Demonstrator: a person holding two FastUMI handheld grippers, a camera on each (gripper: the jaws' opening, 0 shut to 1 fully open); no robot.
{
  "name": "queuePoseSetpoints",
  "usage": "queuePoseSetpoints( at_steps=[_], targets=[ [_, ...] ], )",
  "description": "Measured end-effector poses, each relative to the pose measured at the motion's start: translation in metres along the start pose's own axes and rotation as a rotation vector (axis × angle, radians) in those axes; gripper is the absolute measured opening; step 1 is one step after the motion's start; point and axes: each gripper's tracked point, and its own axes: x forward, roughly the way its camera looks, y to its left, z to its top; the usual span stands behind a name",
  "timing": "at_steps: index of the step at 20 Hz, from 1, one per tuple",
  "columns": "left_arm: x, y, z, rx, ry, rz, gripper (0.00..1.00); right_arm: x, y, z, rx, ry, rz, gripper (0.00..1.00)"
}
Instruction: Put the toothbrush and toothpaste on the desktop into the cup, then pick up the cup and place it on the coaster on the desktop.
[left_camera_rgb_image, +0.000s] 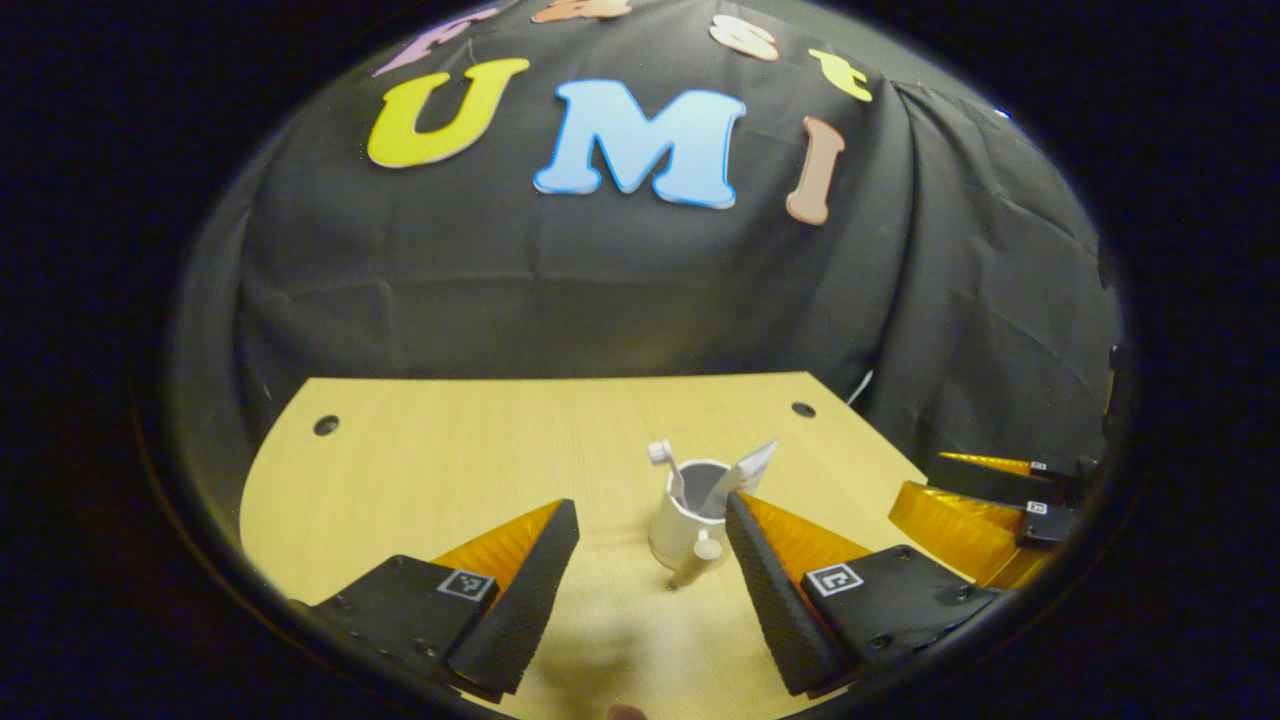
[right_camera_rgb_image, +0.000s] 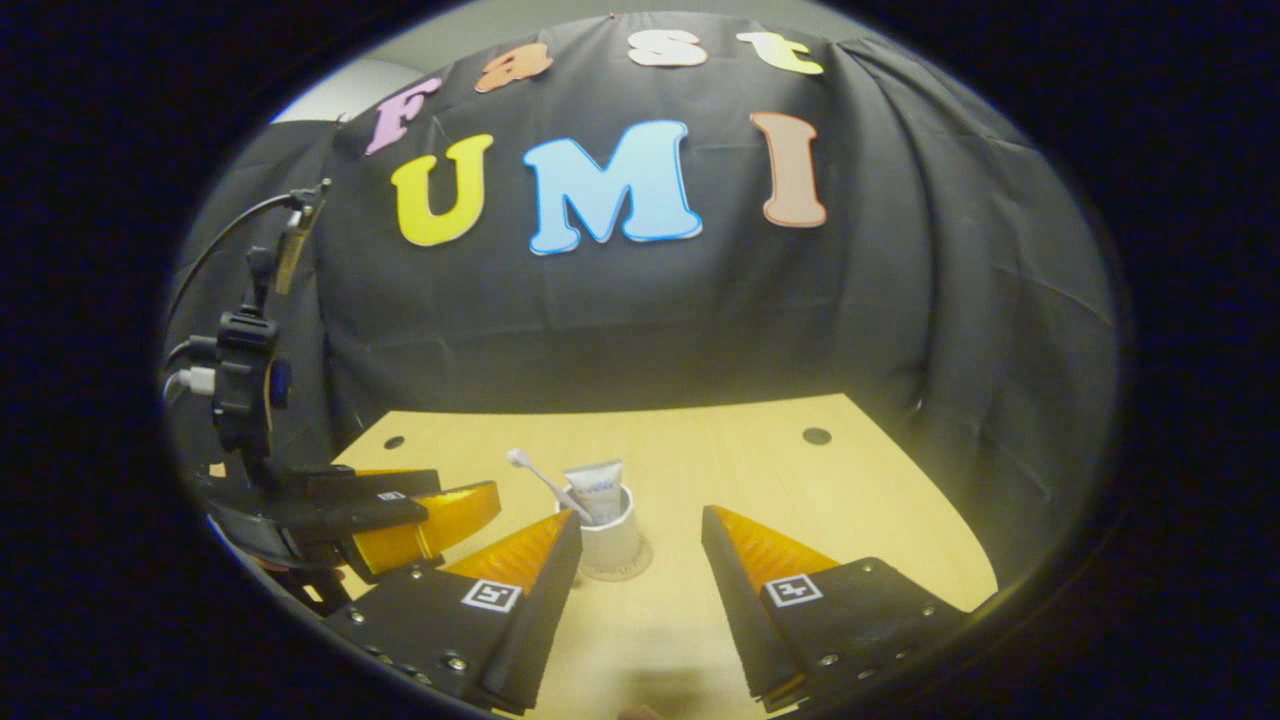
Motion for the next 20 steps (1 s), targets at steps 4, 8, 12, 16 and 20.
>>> queuePoseSetpoints(
  at_steps=[4, 8, 12, 16, 20],
  targets=[
    [-0.072, 0.006, 0.044, 0.018, -0.241, 0.076, 0.96, -0.017, 0.029, 0.037, -0.076, -0.142, 0.059, 0.72],
    [-0.127, 0.03, 0.067, 0.004, -0.377, 0.144, 0.96, -0.038, 0.039, 0.062, -0.155, -0.274, 0.078, 0.73],
    [-0.164, 0.037, 0.072, -0.009, -0.459, 0.21, 0.96, -0.055, 0.041, 0.082, -0.223, -0.387, 0.075, 0.72],
    [-0.183, 0.043, 0.065, 0.012, -0.48, 0.277, 0.95, -0.066, 0.042, 0.084, -0.226, -0.427, 0.095, 0.72],
    [-0.188, 0.045, 0.06, 0.011, -0.482, 0.284, 0.88, -0.067, 0.04, 0.085, -0.19, -0.423, 0.095, 0.73]
  ],
)
